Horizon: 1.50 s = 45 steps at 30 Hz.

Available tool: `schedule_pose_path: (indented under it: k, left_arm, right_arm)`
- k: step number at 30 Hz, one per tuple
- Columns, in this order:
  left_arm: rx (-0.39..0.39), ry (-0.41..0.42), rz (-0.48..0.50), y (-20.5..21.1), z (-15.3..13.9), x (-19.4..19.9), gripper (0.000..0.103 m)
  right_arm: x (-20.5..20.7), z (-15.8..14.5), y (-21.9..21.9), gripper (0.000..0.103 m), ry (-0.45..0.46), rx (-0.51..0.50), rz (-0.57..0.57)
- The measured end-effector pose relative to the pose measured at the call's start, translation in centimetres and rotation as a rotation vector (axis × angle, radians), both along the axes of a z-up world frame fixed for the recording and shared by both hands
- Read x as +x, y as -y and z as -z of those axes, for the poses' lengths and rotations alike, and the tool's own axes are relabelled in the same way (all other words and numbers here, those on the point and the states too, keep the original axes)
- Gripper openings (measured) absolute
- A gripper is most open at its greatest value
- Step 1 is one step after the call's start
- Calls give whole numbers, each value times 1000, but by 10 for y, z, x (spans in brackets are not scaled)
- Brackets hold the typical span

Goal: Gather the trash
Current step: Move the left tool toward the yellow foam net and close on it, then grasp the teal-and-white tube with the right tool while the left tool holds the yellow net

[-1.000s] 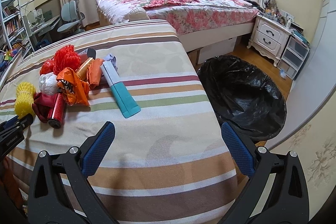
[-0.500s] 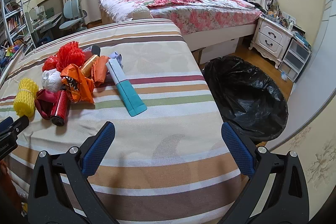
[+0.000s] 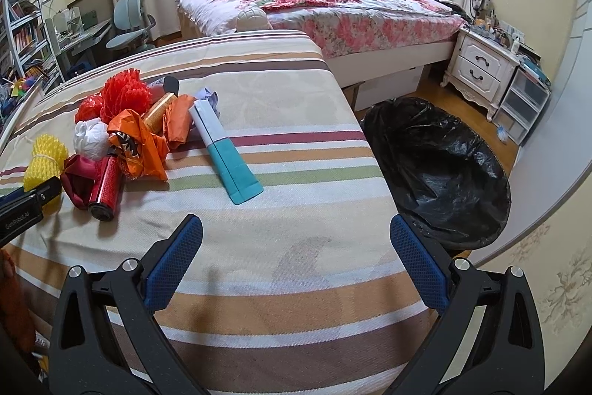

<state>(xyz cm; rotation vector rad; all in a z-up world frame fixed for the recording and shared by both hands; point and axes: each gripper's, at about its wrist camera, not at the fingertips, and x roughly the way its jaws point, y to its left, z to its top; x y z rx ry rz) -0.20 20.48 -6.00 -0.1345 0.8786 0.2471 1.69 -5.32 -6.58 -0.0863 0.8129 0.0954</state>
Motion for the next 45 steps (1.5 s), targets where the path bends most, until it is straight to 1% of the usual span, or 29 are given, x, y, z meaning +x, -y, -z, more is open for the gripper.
schedule_pose_path:
  k: [1,2,5,13,15,17,21,23,24,25,26,28,30,32,35,37,42,45]
  left_arm:
    - [-9,-3,9,-1,1,0,52]
    - [-11,-4,10,-1,2,-1,48]
    - [-7,3,15,-1,1,-3,43]
    - [11,17,20,-2,-1,-11,41]
    - [24,20,18,-3,-2,-12,40]
    - [37,26,15,-3,-4,-13,40]
    - [47,41,14,-5,-8,-16,40]
    - [50,48,13,-5,-10,-17,40]
    - [50,52,13,-5,-11,-18,40]
    - [50,56,14,-5,-12,-18,40]
    - [50,60,16,-5,-13,-19,40]
    - [48,70,20,-2,-16,-21,40]
    - [45,81,28,1,-19,-22,40]
    - [40,92,38,4,-23,-23,40]
    - [33,112,61,13,-30,-23,40]
    - [30,130,82,21,-35,-23,40]
    - [27,156,140,43,-44,-17,40]
    - [29,165,161,55,-45,-13,40]
  right_arm:
    - [0,0,0,99,0,2,0]
    - [0,0,0,99,0,2,0]
    - [1,0,-1,99,3,0,-2]
    - [12,-5,-11,99,28,-9,-24]
    - [17,-8,-18,97,43,-25,-43]
    - [23,-8,-26,80,35,-30,-74]
    - [36,-3,-39,67,-3,-24,-118]
    - [43,1,-44,51,-29,-19,-142]
    - [44,3,-45,48,-39,-15,-149]
    - [46,5,-47,42,-50,-15,-156]
    - [46,7,-47,34,-59,-13,-160]
    - [46,10,-49,25,-73,-4,-168]
    - [44,8,-49,24,-65,-5,-171]
    - [40,6,-48,18,-53,-3,-172]
    - [35,0,-43,13,-40,25,-164]
    - [33,-4,-38,8,-29,39,-153]
    - [30,-11,-21,7,-16,88,-129]
    - [33,-10,-17,7,-38,105,-143]
